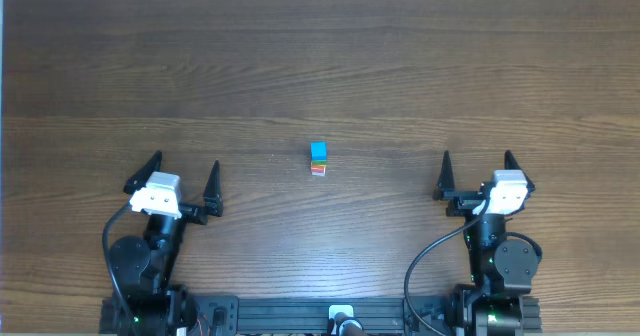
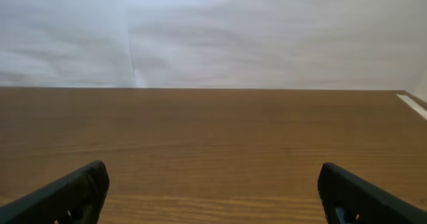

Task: Stack Cubes

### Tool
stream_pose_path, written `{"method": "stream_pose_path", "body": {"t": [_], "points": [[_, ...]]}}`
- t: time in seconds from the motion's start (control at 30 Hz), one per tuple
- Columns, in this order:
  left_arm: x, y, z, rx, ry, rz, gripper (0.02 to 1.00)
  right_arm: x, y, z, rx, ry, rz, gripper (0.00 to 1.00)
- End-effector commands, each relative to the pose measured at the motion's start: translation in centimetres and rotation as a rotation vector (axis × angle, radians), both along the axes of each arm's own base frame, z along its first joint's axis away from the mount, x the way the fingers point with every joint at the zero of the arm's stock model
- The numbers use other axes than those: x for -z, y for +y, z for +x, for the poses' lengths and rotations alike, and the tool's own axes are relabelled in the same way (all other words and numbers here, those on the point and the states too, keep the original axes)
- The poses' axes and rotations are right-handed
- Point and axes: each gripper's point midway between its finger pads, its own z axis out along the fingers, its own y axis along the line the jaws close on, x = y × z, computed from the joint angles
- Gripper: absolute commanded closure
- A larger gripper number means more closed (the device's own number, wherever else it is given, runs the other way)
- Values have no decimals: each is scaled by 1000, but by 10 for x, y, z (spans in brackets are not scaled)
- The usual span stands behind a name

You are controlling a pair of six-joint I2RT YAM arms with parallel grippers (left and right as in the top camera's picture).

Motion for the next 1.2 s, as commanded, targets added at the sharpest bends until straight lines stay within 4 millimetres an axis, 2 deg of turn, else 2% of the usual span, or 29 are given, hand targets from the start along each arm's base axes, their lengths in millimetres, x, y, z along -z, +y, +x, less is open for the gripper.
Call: {"method": "stream_pose_path", "body": {"t": [0.03, 0.33, 1.2], "points": [[2, 1, 0, -6, 1, 11, 18, 19, 6, -1, -27, 70, 0, 7], [2, 1, 0, -6, 1, 11, 18, 19, 22, -2, -90, 69, -2, 7], [2, 1, 0, -6, 1, 11, 20, 18, 23, -2, -91, 69, -2, 9]]}}
